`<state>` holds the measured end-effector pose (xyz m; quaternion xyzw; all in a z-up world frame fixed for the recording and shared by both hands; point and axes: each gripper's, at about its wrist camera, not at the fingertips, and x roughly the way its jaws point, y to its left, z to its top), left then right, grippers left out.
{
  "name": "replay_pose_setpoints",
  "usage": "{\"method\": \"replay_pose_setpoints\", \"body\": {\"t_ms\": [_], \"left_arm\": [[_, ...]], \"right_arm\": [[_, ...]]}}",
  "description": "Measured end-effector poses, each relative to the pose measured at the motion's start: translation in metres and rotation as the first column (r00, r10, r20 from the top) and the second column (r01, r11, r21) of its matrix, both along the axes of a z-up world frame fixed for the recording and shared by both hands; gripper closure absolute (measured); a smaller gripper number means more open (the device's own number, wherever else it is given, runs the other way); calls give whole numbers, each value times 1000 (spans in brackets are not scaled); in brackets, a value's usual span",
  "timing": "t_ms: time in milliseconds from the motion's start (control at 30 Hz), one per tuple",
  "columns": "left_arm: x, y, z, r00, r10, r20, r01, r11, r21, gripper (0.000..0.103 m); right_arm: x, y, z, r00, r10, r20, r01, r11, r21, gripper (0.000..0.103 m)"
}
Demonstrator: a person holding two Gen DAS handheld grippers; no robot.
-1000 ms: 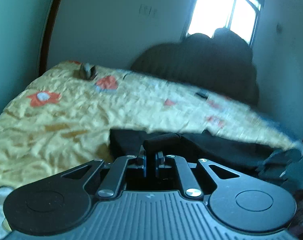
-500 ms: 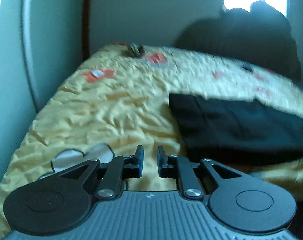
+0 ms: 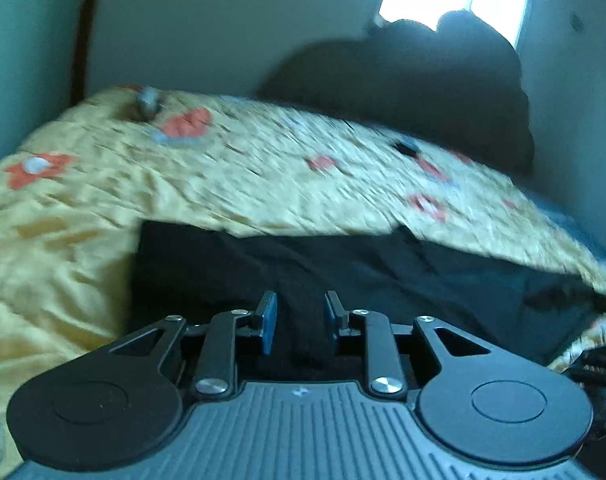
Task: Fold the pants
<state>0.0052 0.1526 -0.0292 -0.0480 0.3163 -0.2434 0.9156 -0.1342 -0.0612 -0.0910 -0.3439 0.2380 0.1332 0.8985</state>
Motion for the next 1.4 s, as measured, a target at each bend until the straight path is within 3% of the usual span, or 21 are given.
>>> {"method": "replay_pose_setpoints", "body": {"t_ms": [67, 133, 267, 333, 400, 467, 567, 600, 633, 700, 867, 1067, 1200, 1267, 1300, 1367, 1400], "left_arm": [[-1, -17, -4, 1000, -21, -2, 21, 999, 38, 79], [-3, -32, -4, 999, -54, 3, 54, 998, 38, 79], [-15, -77, 4, 989, -114, 90, 106, 990, 97, 79], [-17, -102, 8, 983, -152, 103, 144, 986, 84, 79], [-20, -128, 11, 970, -217, 106, 209, 974, 83, 79], [-19, -155, 10, 959, -262, 104, 254, 963, 88, 79], [-17, -193, 3, 946, -318, 67, 310, 945, 106, 79], [-17, -203, 1, 942, -330, 56, 322, 940, 109, 79], [-18, -210, -2, 939, -340, 46, 333, 936, 116, 79], [-20, -226, -7, 935, -352, 44, 344, 930, 128, 79], [-17, -243, -17, 942, -336, 1, 332, 933, 137, 79], [-24, -253, -19, 951, -308, -5, 304, 937, 172, 79], [-27, -261, -18, 952, -305, -4, 300, 933, 199, 79], [-29, -264, -18, 952, -307, -6, 302, 930, 210, 79], [-30, -266, -18, 952, -308, -5, 301, 929, 216, 79], [-31, -267, -17, 950, -312, -7, 306, 929, 206, 79], [-31, -267, -16, 950, -312, -10, 307, 930, 204, 79]], "right_arm": [[-10, -17, 6, 1000, -11, -15, 12, 996, 93, 97], [-18, -44, 13, 997, -65, -32, 70, 979, 189, 87], [-23, -123, 23, 951, -303, -63, 305, 881, 363, 86], [-25, -174, 27, 891, -443, -93, 436, 784, 441, 86], [-28, -231, 32, 821, -550, -155, 539, 656, 529, 86], [-37, -282, 37, 742, -650, -164, 605, 544, 581, 78], [-47, -353, 44, 632, -754, -180, 673, 418, 610, 72], [-49, -379, 47, 607, -764, -217, 678, 356, 643, 72], [-52, -406, 49, 604, -752, -265, 666, 294, 686, 71], [-50, -446, 49, 606, -729, -317, 651, 226, 725, 71], [-17, -502, 33, 631, -670, -391, 674, 224, 704, 71], [12, -515, 3, 664, -597, -451, 714, 326, 620, 70], [10, -505, 0, 762, -485, -428, 631, 411, 657, 70], [11, -499, -1, 785, -465, -409, 609, 455, 650, 70], [12, -498, -1, 780, -471, -412, 617, 467, 633, 71], [6, -501, 1, 780, -474, -408, 612, 444, 655, 72], [3, -504, 2, 768, -495, -406, 620, 420, 663, 65]]}}
